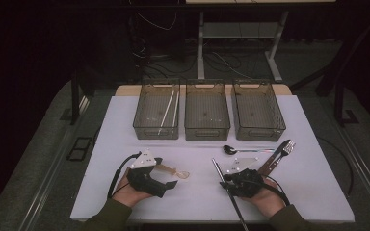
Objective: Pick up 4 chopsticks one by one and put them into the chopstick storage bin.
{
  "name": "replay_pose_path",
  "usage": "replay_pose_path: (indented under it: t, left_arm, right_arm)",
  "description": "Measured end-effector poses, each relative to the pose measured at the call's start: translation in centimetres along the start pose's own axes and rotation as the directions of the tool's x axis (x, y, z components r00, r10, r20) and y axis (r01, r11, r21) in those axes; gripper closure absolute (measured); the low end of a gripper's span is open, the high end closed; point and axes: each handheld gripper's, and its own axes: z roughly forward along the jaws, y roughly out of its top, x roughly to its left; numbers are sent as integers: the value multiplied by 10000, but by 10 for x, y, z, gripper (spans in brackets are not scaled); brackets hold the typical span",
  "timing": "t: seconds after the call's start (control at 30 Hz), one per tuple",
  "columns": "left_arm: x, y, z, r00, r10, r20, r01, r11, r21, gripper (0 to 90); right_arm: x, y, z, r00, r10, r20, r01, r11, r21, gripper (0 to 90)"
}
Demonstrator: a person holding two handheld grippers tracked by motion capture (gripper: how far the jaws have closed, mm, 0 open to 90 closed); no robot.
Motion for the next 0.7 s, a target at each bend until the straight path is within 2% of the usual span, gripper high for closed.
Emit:
replay_pose_path:
  t: [0.1,0.2,0.23,0.27,0.37,0.57,0.7]
  left_arm:
    - [0,0,0,10000,-7,-1,7,10000,-28,5]
    - [0,0,0,10000,6,10,-6,10000,2,5]
    - [0,0,0,10000,11,9,-11,10000,6,5]
    - [0,0,0,10000,8,8,-8,10000,-2,5]
    - [0,0,0,10000,-24,-13,24,10000,-41,5]
    - [0,0,0,10000,-28,6,28,10000,-67,5]
    - [0,0,0,10000,-46,8,46,10000,-69,5]
  right_arm:
    - [-5,2,-1,9984,474,-298,-481,9986,-222,663]
    - [-13,7,-1,9945,1026,-191,-1036,9926,-637,651]
    - [-16,10,0,9928,1188,-146,-1195,9904,-695,646]
    - [-20,13,4,9909,1343,116,-1331,9884,-727,632]
    - [-23,17,9,9872,1591,93,-1580,9847,-740,621]
    - [-28,27,26,9820,1857,335,-1831,9806,-701,632]
    - [-25,31,31,9857,1559,642,-1523,9866,-580,668]
